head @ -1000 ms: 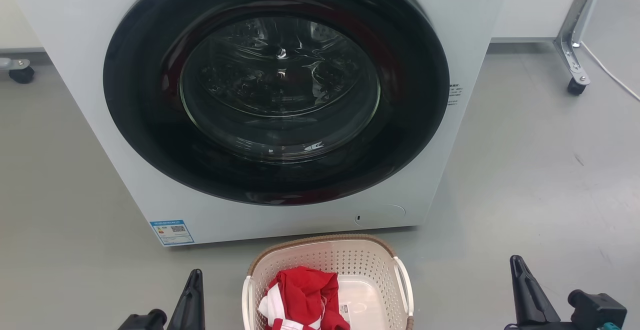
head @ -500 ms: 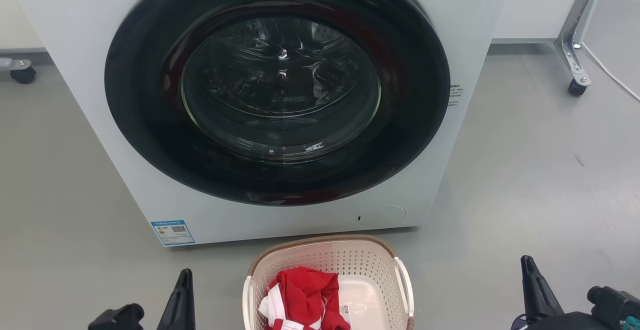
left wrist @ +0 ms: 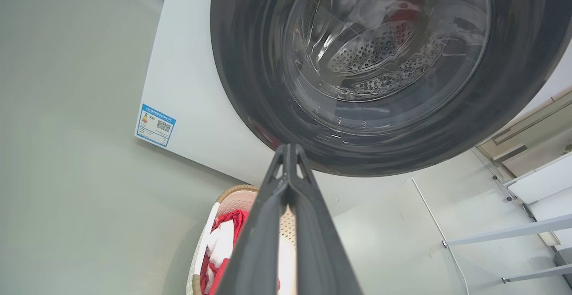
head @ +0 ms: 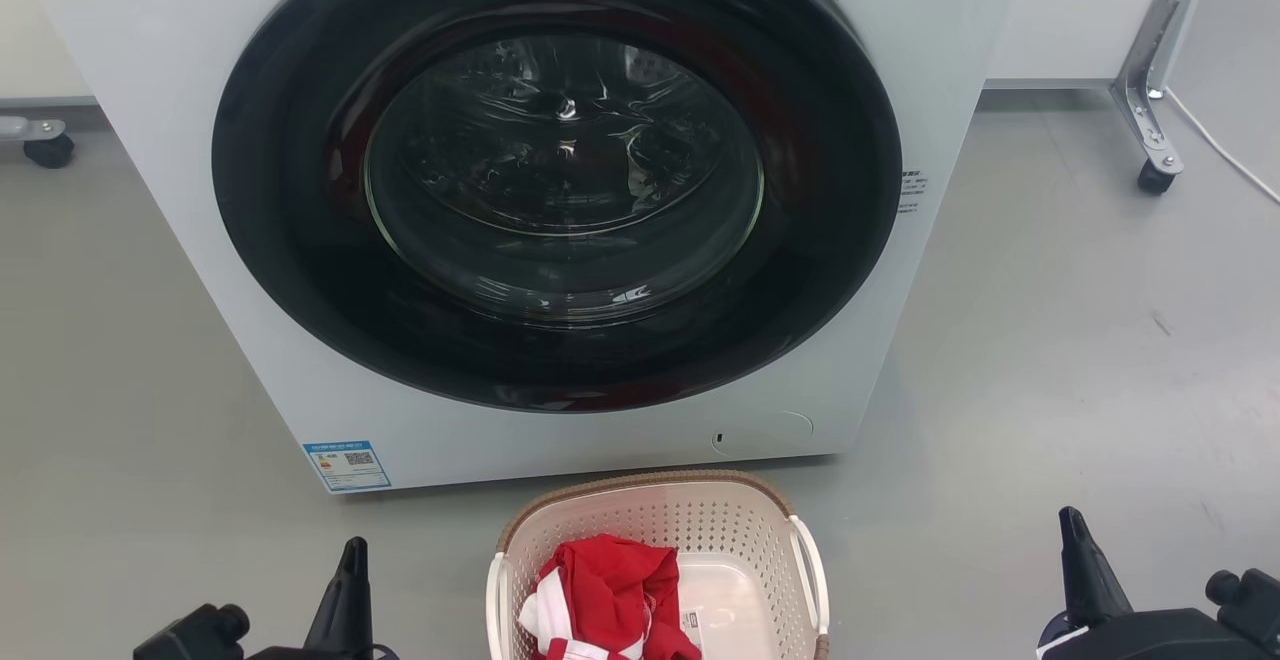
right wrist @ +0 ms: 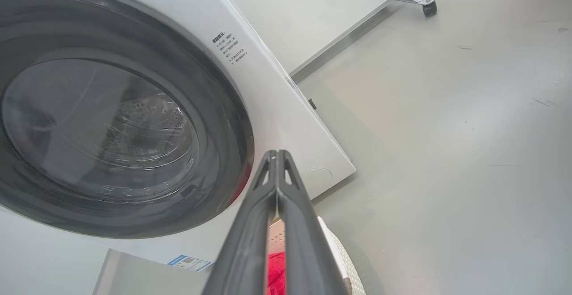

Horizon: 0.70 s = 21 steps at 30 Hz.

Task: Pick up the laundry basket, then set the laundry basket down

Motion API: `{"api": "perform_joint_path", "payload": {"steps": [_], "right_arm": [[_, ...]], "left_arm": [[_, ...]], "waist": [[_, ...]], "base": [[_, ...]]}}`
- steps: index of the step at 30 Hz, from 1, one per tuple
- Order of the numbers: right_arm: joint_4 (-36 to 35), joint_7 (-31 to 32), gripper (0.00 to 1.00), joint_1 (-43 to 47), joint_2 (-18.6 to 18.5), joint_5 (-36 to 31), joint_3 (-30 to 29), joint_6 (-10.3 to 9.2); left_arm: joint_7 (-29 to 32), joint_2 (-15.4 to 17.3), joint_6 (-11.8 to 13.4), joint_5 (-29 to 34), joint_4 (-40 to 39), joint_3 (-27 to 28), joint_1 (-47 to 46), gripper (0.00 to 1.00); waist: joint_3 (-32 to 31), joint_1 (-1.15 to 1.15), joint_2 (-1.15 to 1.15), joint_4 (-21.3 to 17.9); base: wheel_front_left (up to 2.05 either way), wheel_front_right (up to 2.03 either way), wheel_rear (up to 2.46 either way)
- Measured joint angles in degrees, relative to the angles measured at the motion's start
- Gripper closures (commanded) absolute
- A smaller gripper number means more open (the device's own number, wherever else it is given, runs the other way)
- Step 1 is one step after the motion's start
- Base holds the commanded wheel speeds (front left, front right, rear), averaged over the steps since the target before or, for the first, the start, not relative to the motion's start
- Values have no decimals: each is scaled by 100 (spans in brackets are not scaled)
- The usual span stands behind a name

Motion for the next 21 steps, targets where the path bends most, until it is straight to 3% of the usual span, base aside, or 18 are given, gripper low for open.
{"api": "perform_joint_path", "payload": {"steps": [21], "right_arm": [[183, 449, 100, -215, 246, 1462, -548, 307]], "left_arm": [[360, -67, -299, -1613, 227, 389, -240, 100]], "waist": [[-16, 0, 0, 15]], "base": [[0, 0, 0]]}}
